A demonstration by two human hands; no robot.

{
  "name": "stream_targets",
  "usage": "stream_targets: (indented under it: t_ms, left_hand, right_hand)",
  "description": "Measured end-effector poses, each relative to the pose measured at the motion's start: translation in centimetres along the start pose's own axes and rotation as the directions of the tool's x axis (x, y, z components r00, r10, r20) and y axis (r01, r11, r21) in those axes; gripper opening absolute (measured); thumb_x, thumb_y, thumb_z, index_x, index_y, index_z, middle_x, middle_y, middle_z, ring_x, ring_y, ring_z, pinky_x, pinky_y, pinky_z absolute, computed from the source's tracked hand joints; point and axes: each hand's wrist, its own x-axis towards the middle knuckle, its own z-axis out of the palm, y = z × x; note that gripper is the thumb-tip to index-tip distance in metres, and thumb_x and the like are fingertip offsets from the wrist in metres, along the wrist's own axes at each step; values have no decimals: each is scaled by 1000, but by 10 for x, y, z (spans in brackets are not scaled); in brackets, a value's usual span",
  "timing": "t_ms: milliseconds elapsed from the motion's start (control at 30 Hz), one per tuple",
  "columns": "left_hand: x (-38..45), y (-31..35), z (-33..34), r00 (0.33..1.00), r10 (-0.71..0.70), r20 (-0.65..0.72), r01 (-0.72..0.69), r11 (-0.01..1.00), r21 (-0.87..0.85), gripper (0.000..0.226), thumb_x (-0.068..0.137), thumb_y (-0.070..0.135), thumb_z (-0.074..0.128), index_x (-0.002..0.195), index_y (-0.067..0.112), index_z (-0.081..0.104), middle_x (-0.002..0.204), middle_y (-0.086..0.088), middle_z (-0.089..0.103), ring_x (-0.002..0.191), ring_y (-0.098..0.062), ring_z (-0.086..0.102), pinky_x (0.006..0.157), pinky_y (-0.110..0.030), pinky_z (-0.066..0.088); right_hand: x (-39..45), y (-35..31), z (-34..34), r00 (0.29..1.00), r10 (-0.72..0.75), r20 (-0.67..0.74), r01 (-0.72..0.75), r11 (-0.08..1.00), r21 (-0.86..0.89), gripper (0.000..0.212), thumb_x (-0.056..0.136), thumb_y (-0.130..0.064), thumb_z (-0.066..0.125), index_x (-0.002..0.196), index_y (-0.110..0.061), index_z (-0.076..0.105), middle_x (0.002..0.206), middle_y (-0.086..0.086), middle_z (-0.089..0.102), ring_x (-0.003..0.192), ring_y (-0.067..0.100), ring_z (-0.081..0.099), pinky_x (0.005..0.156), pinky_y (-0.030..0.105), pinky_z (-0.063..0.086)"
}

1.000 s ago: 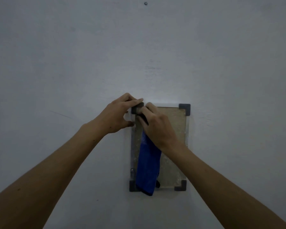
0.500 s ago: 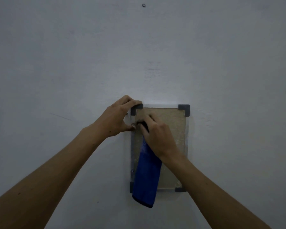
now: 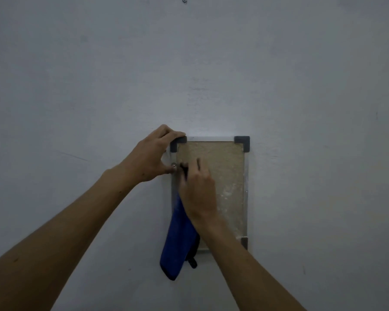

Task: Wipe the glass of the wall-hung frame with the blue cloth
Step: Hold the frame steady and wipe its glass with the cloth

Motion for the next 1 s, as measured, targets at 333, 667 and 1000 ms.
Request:
stream_targets:
  t_ms: [333, 667, 1000]
  left_hand:
    - [0, 0, 2, 1000, -8, 0, 8, 1000, 16, 88, 70, 24, 87, 146, 21, 42, 129, 3, 43, 113, -17, 49, 95, -40, 55]
    - [0, 5, 2, 1000, -23, -14, 23, 999, 39, 88, 68, 23, 88, 144, 19, 43, 127, 0, 44, 111, -17, 50, 94, -38, 54]
    - [0, 10, 1, 999, -39, -15, 40, 997, 66, 87, 68, 24, 89, 141, 20, 44, 125, -1, 44, 108, -17, 49, 93, -35, 54]
  right_hand:
    - [-2, 15, -8, 986, 117, -119, -113, 993, 45, 13, 99, -18, 61, 101, -6, 63, 98, 10, 60, 78, 11, 52, 70, 22, 51]
    - [-2, 28, -15, 944, 262, -199, -243, 963, 114, 13, 101, -21, 57, 103, -7, 60, 101, 8, 59, 81, 12, 56, 71, 25, 55]
    - [0, 29, -19, 956, 216, -198, -204, 976, 80, 14, 100, -20, 58, 101, -6, 61, 100, 9, 59, 77, 10, 54, 68, 23, 55]
